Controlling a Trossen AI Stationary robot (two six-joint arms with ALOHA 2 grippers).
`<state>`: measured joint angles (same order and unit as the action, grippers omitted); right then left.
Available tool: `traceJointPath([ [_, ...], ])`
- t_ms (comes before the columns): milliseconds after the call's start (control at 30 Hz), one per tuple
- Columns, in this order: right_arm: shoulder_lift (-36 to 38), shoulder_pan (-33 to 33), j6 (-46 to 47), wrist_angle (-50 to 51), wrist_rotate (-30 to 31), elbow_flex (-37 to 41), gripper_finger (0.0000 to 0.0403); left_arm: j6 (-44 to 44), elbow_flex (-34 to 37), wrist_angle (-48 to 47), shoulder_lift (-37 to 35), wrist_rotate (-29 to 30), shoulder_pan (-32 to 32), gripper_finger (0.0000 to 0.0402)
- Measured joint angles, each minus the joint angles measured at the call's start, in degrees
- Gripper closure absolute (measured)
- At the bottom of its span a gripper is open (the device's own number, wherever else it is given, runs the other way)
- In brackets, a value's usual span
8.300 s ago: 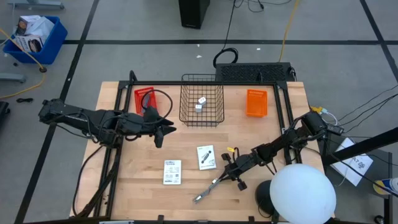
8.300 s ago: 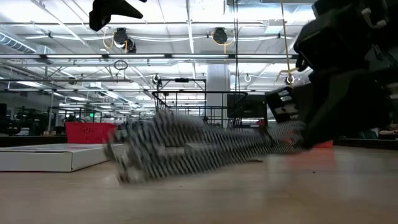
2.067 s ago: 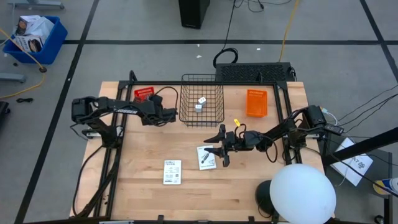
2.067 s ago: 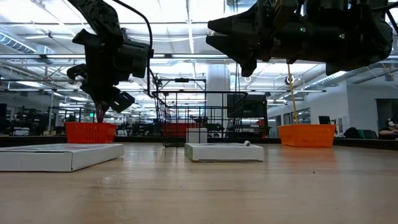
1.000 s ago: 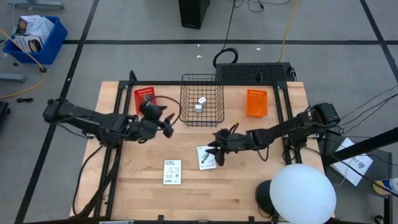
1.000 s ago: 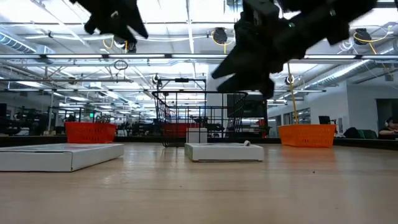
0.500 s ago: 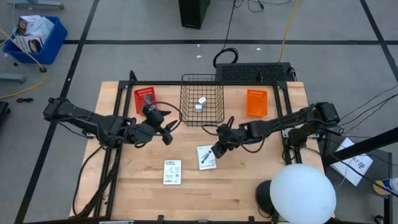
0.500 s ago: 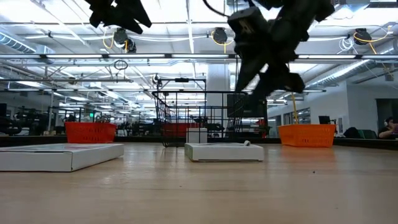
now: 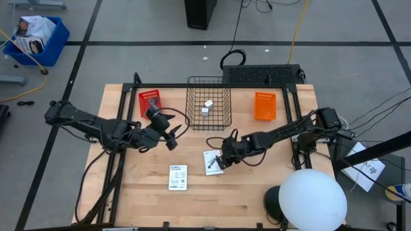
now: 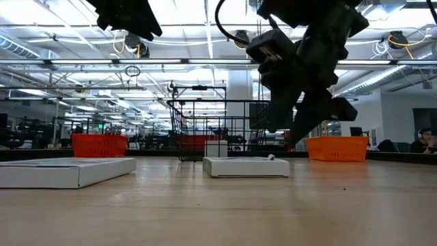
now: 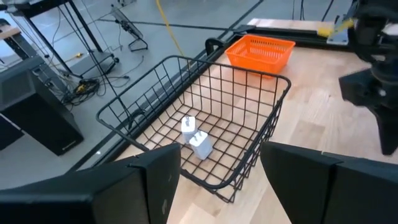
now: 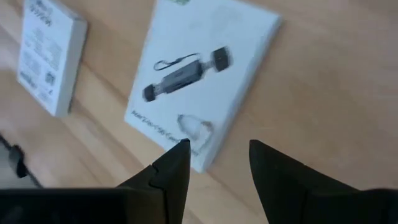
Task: Pick and place items into bin
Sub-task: Put the right card reader box into the orange basket
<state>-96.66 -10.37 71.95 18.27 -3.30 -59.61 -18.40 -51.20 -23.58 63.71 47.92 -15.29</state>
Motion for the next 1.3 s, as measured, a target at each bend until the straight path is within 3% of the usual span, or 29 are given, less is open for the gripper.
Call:
traceJointPath([
  [200, -1.7, -1.3, 1.4, 1.7, 0.1, -1.2, 0.0249, 0.7, 0.0, -0.2, -0.9, 0.0, 0.0, 0.0172],
  [367, -6.0, -2.6, 0.8, 2.6, 0.0, -6.5, 0.026, 0.7, 0.0, -1.2, -0.8, 0.0, -0.1, 0.0172],
  [633, -11.1, -3.0, -4.5, 14.9, 0.4, -16.3, 0.0265, -0.1, 0.0, -3.0, -0.8, 0.0, -0.3, 0.0172],
  [833, -10.7, -2.8, -4.2, 20.8, 3.2, -16.7, 0.0255, -1.2, 0.0, -4.2, -0.8, 0.0, -0.3, 0.0172],
  [1300, -14.7, -2.6, -5.4, 17.4, 3.2, -16.7, 0.0241, -1.6, 0.0, -4.3, -0.8, 0.0, -0.3, 0.0172],
])
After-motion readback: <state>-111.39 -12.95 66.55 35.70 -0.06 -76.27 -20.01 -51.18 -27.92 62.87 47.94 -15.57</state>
